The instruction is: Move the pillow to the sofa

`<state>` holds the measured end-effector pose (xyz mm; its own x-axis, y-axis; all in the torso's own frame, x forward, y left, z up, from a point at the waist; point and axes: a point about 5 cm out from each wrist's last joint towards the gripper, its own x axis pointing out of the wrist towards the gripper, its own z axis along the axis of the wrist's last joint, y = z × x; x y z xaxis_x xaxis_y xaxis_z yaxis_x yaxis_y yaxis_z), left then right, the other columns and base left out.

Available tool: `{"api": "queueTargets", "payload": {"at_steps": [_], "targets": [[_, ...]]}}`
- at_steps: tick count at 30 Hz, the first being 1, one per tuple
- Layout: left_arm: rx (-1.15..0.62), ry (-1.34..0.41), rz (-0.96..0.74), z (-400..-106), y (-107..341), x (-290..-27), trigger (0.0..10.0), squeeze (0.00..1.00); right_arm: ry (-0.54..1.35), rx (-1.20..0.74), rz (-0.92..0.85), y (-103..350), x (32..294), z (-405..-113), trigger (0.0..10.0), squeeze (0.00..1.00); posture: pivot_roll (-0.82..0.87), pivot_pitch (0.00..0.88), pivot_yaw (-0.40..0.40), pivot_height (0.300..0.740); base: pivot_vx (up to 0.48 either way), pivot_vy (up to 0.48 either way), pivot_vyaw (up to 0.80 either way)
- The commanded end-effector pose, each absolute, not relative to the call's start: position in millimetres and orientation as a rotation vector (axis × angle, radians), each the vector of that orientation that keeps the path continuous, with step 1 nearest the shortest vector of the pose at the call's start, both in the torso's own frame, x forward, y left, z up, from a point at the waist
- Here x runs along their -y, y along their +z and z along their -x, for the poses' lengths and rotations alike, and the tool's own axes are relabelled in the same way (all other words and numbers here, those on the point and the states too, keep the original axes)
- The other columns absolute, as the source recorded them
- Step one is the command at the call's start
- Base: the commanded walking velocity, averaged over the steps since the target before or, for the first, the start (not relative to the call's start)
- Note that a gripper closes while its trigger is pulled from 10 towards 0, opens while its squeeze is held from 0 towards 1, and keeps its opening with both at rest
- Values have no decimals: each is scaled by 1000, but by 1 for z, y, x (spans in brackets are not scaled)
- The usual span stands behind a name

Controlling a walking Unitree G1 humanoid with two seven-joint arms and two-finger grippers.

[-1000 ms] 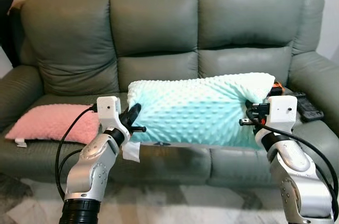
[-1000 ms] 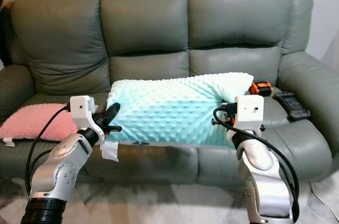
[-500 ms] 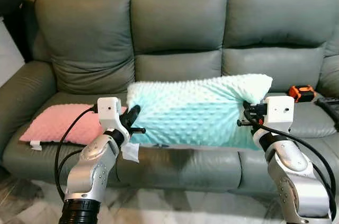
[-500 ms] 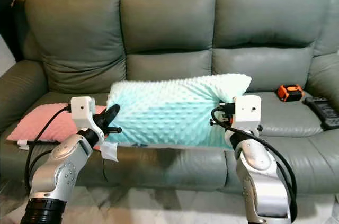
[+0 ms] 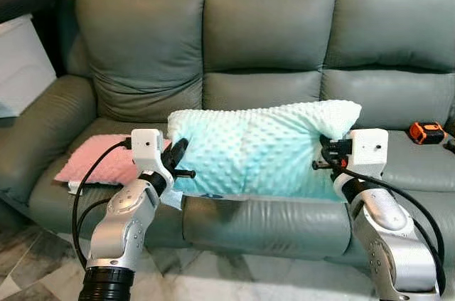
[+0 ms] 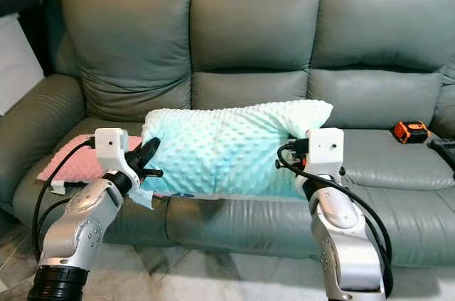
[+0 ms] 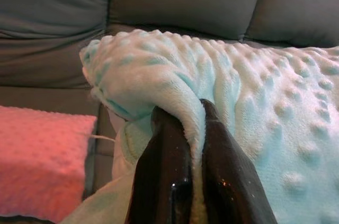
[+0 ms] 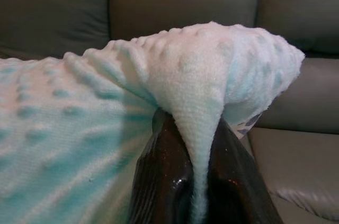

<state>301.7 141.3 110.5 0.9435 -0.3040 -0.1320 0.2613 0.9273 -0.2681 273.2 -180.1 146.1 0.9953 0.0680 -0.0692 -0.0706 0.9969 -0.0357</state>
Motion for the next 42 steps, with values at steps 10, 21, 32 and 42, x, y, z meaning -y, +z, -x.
{"api": "queueTargets", "payload": {"at_steps": [10, 21, 32, 42], "targets": [[-142, -328, 289, -301, 118, -142, 10000, 0, 67, -29, 43, 155, 180, -274, 10000, 0, -138, 0, 56, 740, 411, 0, 0], [-146, -331, 288, -301, 117, -141, 10000, 0, 68, -30, 43, 155, 179, -274, 10000, 0, -138, 0, 56, 740, 480, 0, 0], [-157, -345, 299, -300, 116, -137, 10000, 0, 63, -33, 44, 154, 178, -275, 10000, 0, -135, 0, 57, 740, 305, 0, 0], [-176, -394, 295, -297, 114, -130, 10000, 0, 55, -45, 35, 152, 178, -275, 10000, 0, -134, 0, 62, 740, 0, 0, -548]]}}
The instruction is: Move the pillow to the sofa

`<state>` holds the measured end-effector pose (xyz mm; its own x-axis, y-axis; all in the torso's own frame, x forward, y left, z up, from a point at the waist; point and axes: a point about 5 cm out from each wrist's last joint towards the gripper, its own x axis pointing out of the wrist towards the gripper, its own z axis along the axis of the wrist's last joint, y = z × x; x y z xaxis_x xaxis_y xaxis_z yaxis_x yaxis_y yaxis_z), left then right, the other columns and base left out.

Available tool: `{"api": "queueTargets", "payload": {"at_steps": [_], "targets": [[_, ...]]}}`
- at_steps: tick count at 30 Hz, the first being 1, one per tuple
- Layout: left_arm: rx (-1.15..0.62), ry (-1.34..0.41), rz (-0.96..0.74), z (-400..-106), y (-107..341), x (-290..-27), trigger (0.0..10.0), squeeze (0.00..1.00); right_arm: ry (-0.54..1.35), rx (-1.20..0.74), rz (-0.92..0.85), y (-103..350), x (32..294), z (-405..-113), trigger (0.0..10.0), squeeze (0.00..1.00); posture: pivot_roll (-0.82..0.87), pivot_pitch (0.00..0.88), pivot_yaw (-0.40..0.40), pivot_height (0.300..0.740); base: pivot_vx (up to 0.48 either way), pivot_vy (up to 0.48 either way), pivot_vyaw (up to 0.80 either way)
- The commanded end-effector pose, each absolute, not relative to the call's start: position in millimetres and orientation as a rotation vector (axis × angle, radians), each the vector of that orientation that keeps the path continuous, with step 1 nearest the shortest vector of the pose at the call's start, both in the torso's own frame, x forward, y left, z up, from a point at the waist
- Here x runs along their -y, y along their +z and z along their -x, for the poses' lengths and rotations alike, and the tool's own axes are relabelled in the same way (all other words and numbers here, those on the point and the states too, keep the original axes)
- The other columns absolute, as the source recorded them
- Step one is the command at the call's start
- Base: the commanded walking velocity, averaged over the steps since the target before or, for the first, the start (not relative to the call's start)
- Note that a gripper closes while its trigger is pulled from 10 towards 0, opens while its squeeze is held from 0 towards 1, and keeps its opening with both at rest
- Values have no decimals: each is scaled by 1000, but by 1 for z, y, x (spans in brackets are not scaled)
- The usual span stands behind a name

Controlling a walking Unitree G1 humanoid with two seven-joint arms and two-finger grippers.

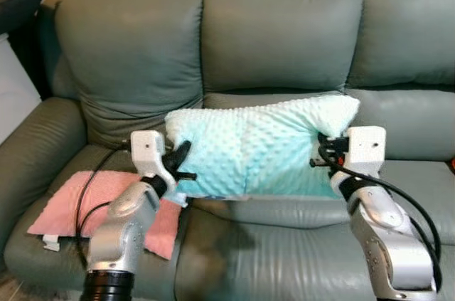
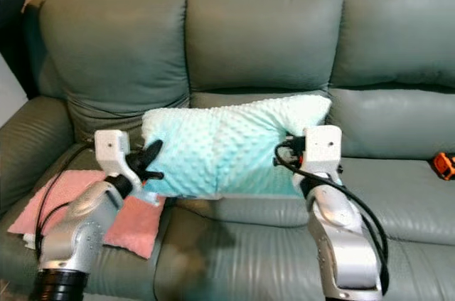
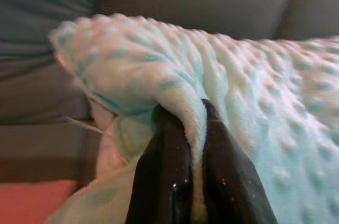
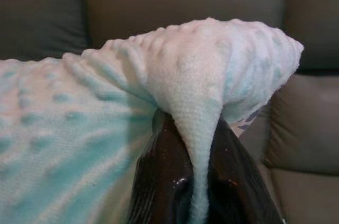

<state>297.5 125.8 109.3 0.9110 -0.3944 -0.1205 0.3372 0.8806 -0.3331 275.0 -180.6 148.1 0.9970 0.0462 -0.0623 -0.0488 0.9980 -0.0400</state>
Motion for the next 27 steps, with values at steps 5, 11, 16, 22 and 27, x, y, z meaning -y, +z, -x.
{"api": "queueTargets", "payload": {"at_steps": [5, 11, 16, 22, 27], "targets": [[-185, -386, 278, -298, 111, -131, 10000, 0, 54, -44, 36, 152, 177, -275, 10000, 0, -135, 0, 61, 740, 0, 0, -781], [-196, -370, 267, -300, 107, -134, 10000, 0, 53, -40, 37, 153, 178, -274, 10000, 0, -142, 0, 60, 740, 0, 0, -404], [-201, -367, 253, -302, 104, -136, 10000, 0, 46, -61, 33, 151, 179, -274, 10000, 0, -143, 0, 59, 740, 0, 0, -393], [-226, -376, 202, -304, 90, -139, 10000, 0, 53, -78, 28, 145, 173, -275, 10000, 0, -141, 5, 58, 740, 0, 0, -777], [-263, -347, 209, -305, 76, -149, 10000, 0, 46, -93, 19, 137, 171, -283, 10000, 0, -143, 28, 69, 740, 0, 0, -643]]}}
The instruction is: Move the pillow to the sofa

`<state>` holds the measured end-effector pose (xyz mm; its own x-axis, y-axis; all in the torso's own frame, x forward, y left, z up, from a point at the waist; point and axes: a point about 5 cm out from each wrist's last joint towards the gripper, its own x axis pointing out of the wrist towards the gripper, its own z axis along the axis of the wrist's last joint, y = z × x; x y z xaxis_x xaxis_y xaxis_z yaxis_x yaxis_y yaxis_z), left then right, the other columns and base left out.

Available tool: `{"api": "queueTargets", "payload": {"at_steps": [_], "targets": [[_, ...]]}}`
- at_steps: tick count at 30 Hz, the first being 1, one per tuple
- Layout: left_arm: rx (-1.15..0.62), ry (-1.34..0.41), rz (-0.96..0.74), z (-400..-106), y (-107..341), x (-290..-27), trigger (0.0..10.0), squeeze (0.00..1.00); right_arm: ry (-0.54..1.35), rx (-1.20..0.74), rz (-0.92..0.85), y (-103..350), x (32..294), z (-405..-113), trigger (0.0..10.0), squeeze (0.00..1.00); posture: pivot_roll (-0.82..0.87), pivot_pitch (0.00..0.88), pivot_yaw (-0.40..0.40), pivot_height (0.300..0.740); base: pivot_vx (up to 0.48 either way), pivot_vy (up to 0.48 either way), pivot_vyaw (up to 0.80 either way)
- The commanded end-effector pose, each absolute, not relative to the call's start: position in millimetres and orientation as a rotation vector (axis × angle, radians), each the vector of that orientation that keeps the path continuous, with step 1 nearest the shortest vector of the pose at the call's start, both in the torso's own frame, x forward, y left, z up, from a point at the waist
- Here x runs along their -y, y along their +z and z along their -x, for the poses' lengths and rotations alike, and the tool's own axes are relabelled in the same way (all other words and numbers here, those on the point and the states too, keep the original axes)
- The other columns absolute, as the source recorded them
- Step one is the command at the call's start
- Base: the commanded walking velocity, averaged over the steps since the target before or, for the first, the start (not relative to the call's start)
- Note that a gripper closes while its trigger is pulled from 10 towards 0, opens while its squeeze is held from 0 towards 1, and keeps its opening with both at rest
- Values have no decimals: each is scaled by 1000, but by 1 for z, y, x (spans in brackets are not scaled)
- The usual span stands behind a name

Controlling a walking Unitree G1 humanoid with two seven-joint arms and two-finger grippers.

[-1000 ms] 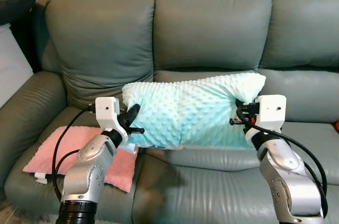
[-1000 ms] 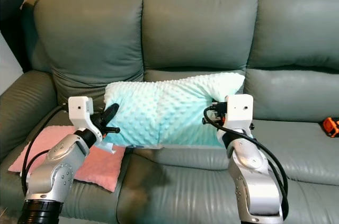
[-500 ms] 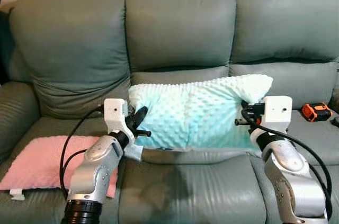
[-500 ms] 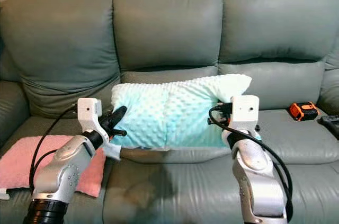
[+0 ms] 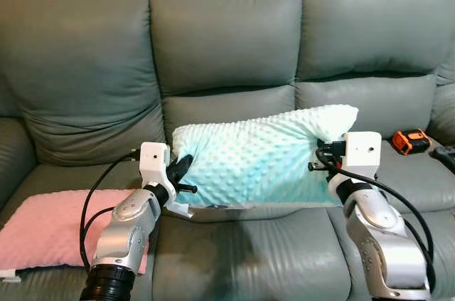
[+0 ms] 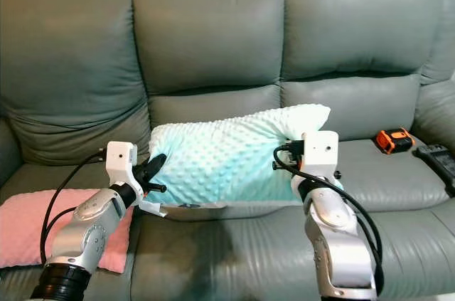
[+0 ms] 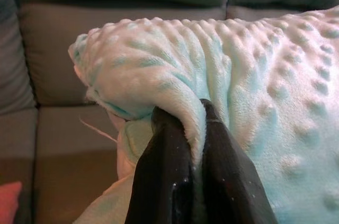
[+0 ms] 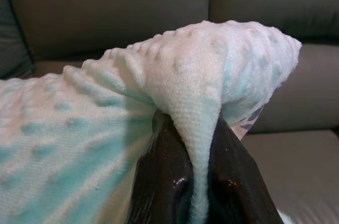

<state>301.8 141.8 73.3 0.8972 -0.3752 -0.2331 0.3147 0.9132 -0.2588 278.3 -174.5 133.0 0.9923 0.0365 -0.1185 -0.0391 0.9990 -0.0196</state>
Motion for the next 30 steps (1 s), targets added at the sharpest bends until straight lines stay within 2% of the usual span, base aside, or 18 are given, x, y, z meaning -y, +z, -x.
{"api": "queueTargets", "payload": {"at_steps": [1, 7, 9, 13, 22, 25, 30], "targets": [[-263, -347, 209, -305, 76, -149, 10000, 0, 46, -93, 19, 137, 171, -283, 10000, 0, -143, 28, 69, 740, 0, 0, -450], [-294, -332, 165, -309, 61, -150, 10000, 0, -29, -145, -35, 121, 181, -288, 10000, 0, -139, 93, 84, 740, 0, 0, 0], [-299, -341, 139, -311, 56, -144, 10000, 0, -47, -171, -40, 112, 184, -288, 10000, 0, -145, 138, 94, 740, 0, 0, 0], [-314, -352, 123, -313, 50, -136, 10000, 0, -64, -195, -40, 103, 186, -289, 10000, 0, -145, 173, 107, 740, 0, 0, 0], [-305, -336, 136, -320, 48, -128, 10000, 0, -110, -217, -36, 89, 192, -289, 10000, 0, -128, 265, 139, 740, 0, 0, 0], [-296, -275, 65, -325, 47, -129, 10000, 0, -136, -218, -30, 85, 197, -291, 10000, 0, -127, 313, 143, 740, 0, 0, 0], [-289, -275, 92, -329, 48, -121, 10000, 0, -153, -205, -17, 84, 205, -296, 10000, 0, -113, 358, 140, 740, 0, 0, 0]]}}
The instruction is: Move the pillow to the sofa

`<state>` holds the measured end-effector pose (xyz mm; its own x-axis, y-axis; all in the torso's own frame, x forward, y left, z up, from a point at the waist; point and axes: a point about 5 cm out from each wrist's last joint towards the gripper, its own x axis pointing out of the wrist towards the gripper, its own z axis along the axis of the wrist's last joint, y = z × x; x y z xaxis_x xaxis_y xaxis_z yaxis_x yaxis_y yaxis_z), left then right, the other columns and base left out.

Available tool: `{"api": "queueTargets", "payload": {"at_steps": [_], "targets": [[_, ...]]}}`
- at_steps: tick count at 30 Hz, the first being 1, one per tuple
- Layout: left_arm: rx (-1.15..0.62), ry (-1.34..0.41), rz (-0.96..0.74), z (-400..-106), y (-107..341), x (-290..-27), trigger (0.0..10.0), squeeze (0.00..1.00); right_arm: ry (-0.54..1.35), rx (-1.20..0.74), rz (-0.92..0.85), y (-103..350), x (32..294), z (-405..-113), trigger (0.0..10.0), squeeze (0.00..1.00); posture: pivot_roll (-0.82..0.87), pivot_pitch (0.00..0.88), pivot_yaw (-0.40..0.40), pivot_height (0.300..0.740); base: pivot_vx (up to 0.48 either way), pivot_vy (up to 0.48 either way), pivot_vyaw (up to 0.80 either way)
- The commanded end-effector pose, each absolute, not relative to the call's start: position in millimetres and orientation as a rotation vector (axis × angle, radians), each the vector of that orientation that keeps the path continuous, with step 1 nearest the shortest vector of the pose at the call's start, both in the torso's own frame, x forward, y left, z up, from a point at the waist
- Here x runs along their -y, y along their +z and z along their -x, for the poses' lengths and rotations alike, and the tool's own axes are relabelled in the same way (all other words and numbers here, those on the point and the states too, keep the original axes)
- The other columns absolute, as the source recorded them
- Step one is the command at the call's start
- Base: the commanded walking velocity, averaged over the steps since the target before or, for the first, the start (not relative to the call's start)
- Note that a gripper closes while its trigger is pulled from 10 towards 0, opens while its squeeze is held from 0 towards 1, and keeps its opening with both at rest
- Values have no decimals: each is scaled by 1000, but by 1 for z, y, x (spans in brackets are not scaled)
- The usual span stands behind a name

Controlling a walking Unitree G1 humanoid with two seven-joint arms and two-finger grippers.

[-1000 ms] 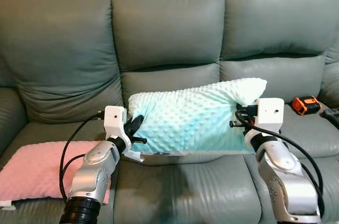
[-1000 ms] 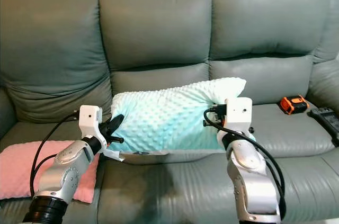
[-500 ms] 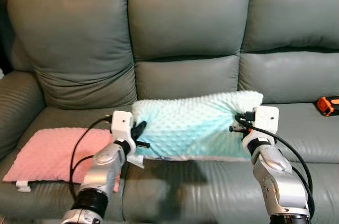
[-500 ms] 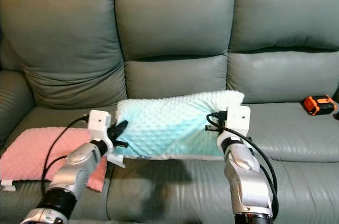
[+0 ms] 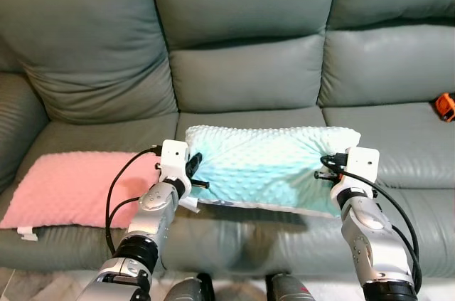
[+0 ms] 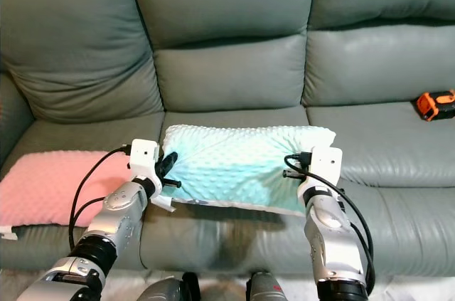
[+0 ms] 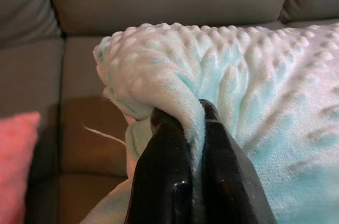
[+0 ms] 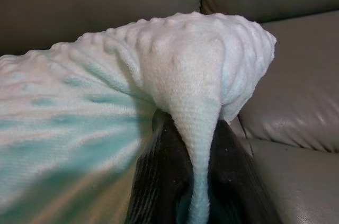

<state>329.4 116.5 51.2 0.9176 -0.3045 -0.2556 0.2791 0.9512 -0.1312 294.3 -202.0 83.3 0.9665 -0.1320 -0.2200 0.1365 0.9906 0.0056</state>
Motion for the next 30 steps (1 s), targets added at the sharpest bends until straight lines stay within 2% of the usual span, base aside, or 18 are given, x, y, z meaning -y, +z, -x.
{"api": "queueTargets", "payload": {"at_steps": [1, 6, 8, 14, 30], "targets": [[-290, -272, 102, -330, 48, -119, 10000, 0, -154, -194, -2, 85, 207, -297, 10000, 0, -113, 361, 140, 740, 0, 0, 0], [-274, -284, 94, -333, 52, -107, 10000, 0, -159, -157, 17, 91, 212, -304, 10000, 0, -118, 394, 140, 740, 0, 0, 0], [-249, -240, 47, -339, 57, -108, 10000, 0, -161, -138, 12, 94, 214, -309, 10000, 0, -119, 400, 140, 740, 0, 0, 0], [-210, -174, 81, -349, 68, -110, 10000, 0, -130, -87, 16, 101, 211, -319, 10000, 0, -117, 417, 140, 740, 0, 0, 0], [-220, -144, 123, -345, 64, -92, 10000, 0, -141, -52, -3, 103, 206, -326, 10000, 0, -114, 424, 144, 740, 0, 0, 0]]}}
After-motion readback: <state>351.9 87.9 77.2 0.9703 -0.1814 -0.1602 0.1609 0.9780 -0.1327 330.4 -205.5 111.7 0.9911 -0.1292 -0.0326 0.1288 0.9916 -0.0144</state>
